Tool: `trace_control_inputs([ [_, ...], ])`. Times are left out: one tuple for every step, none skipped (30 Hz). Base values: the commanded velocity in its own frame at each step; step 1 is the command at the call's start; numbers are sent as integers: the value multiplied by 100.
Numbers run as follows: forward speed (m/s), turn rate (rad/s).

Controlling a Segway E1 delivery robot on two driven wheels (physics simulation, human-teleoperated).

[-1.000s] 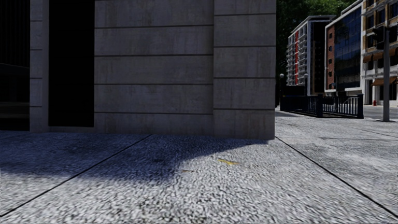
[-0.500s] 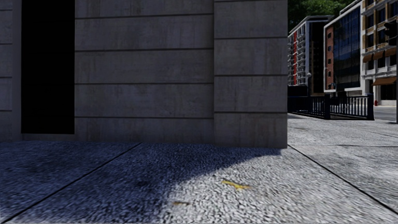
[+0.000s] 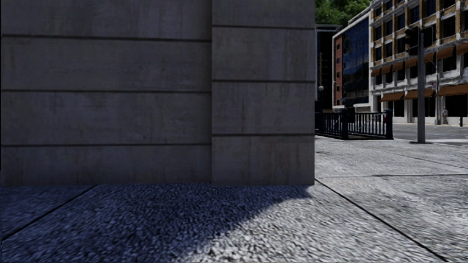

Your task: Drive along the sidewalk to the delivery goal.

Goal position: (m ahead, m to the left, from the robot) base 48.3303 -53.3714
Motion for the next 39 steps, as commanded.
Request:
trace_control_inputs([
  [132,-80],
  [132,-80],
  [132,-81],
  [132,-81],
  [132,-81],
  [132,-81],
  [132,-81],
  [132,-81],
  [132,-81],
  [132,-81],
  [132,-81],
  [132,-81],
  [132,-81],
  [132,-81],
  [132,-81],
  [132,-81],
  [132,-81],
  [132,-81],
  [132,-81],
  [132,-81],
  [132,-81],
  [132,-81],
  [132,-80],
  [132,-80],
  [132,-80],
  [132,-76],
  [132,-73],
  [132,-69],
  [132,-69],
  [132,-65],
  [132,-62],
  [132,-57],
  [132,-57],
  [132,-38],
  [132,-12],
  [132,0],
  [132,0],
  [132,0],
  [132,0],
])
